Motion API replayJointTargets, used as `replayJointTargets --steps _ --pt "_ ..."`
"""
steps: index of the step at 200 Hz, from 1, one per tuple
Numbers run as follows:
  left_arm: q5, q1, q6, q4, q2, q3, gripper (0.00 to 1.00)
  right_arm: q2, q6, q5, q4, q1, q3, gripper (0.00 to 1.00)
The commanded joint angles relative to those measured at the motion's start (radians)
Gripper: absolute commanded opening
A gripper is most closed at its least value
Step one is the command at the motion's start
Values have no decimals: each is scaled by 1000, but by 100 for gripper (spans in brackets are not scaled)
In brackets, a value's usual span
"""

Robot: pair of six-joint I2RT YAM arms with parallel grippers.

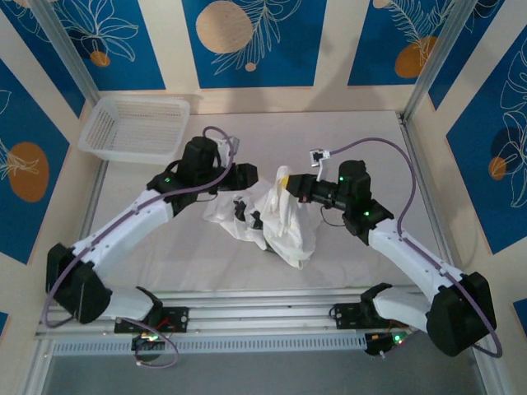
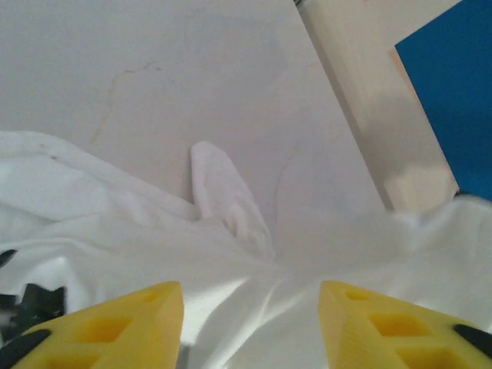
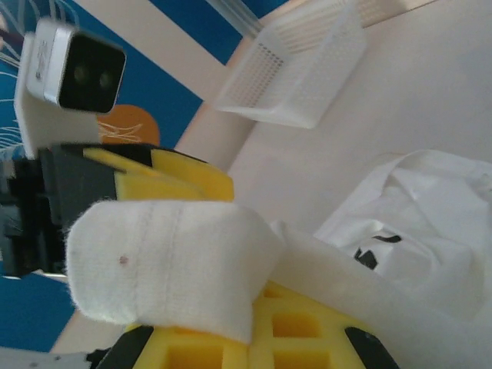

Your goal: Fold the inside-out t-shirt

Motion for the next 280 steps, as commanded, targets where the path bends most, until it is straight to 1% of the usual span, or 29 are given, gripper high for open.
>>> replayJointTargets --steps 1,10,19,26,35,50,62,70,81,86,95,108,118,128,140,153,170,195,205,218,238,244,255,268,280 --pt "58 2 173 -16 -87 -98 51 -14 32 -197 55 -30 -4 0" --pt "165 -2 213 18 -100 -128 53 -13 29 -201 44 -34 4 0" --pt "228 -17 235 46 -111 -145 54 -10 27 -199 35 -37 7 0" --pt "242 -38 255 70 -121 -157 55 -8 27 -190 26 -38 10 0" --pt "222 -73 282 88 -131 -159 56 -3 28 -182 11 -39 14 0" --pt "139 -127 310 105 -132 -142 56 5 30 -172 -10 -40 22 0" --pt "73 -178 349 86 -115 -102 54 9 36 -166 -23 -40 27 0" --pt "-4 -225 378 66 -101 -73 49 12 35 -163 -31 -39 28 0" --pt "-90 -286 411 49 -87 -42 39 11 39 -153 -37 -40 29 0" --pt "-129 -308 416 50 -81 -36 37 11 40 -149 -40 -40 26 0" --pt "-196 -335 391 55 -74 -30 35 10 43 -139 -46 -40 25 0" --pt "-292 -338 298 21 -52 -9 33 10 47 -132 -46 -41 23 0" --pt "-350 -337 253 -42 -17 26 35 12 54 -126 -45 -41 21 0" --pt "-359 -336 233 -78 14 53 39 15 57 -126 -49 -41 24 0" --pt "-344 -329 202 -89 45 71 44 21 62 -124 -51 -41 27 0" --pt "-288 -307 161 -74 69 75 47 27 65 -129 -53 -40 33 0" --pt "-215 -280 121 -28 92 64 48 28 64 -130 -62 -40 40 0" --pt "-214 -249 91 -29 108 62 47 24 64 -131 -65 -40 36 0" --pt "-220 -239 90 -35 106 60 43 22 66 -128 -71 -40 35 0" --pt "-208 -226 91 -35 101 52 35 21 66 -128 -76 -40 32 0" --pt "-152 -204 86 -16 86 36 17 23 65 -122 -87 -43 31 0" --pt "-127 -196 84 -6 79 29 11 26 65 -120 -97 -44 34 0" --pt "-53 -179 77 19 66 18 0 35 65 -113 -127 -54 43 0" --pt "74 -149 45 57 50 4 0 63 52 -122 -182 -82 59 0" --pt "219 -107 -18 117 42 -15 0 117 4 -221 -231 -146 80 1"
